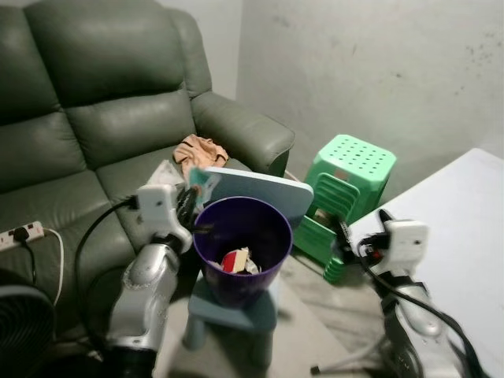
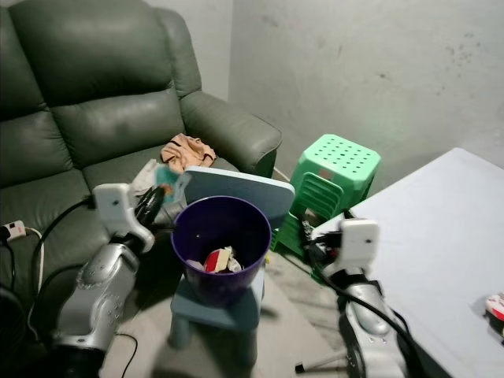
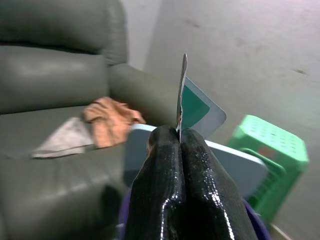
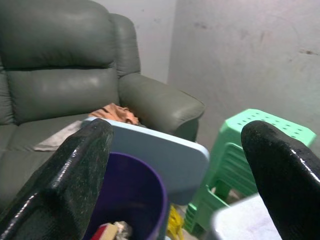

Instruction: Picking trash to rubbish bin

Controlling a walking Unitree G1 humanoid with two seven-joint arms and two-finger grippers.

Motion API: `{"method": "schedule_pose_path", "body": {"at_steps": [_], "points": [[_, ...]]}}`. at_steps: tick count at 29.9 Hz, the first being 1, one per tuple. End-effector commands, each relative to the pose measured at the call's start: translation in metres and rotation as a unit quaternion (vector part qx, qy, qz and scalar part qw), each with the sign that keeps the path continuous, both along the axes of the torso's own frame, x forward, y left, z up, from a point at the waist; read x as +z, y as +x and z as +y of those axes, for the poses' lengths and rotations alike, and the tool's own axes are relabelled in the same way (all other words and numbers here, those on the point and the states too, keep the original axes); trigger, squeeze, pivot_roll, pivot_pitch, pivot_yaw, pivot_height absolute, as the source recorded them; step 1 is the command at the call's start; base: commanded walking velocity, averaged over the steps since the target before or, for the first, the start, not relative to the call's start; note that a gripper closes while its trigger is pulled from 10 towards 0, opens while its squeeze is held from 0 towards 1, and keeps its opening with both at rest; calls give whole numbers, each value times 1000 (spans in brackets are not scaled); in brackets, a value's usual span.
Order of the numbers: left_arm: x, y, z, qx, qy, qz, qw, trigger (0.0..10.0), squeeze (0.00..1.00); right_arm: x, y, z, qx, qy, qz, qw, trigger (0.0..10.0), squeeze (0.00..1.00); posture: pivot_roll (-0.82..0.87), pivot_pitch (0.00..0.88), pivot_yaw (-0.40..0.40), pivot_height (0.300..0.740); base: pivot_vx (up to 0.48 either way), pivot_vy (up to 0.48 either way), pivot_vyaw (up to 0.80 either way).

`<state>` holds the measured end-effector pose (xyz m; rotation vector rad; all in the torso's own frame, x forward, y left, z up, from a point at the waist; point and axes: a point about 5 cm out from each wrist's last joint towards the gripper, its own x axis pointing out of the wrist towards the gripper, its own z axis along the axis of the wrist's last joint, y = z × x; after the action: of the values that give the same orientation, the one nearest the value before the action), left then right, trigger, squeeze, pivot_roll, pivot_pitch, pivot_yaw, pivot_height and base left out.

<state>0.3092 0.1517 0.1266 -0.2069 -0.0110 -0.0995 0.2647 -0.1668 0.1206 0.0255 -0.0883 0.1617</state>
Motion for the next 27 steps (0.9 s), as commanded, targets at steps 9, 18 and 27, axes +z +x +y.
{"method": "schedule_pose_path", "body": {"at_steps": [9, 18, 27], "points": [[0, -7, -11, -52, 19, -7, 998, 10000, 0, 9, 0, -9, 8, -26, -1, 1000, 10000, 0, -80, 48, -92, 740, 0, 0, 0], [3, -2, 4, -90, 63, -18, 994, 10000, 0, 37, 1, -12, 78, -42, -42, 995, 10000, 0, -84, 105, -115, 740, 0, 0, 0], [11, 7, 30, -102, 86, -23, 991, 10000, 0, 71, -17, -4, 187, -47, -56, 980, 10000, 0, -132, 212, -169, 740, 0, 0, 0]]}}
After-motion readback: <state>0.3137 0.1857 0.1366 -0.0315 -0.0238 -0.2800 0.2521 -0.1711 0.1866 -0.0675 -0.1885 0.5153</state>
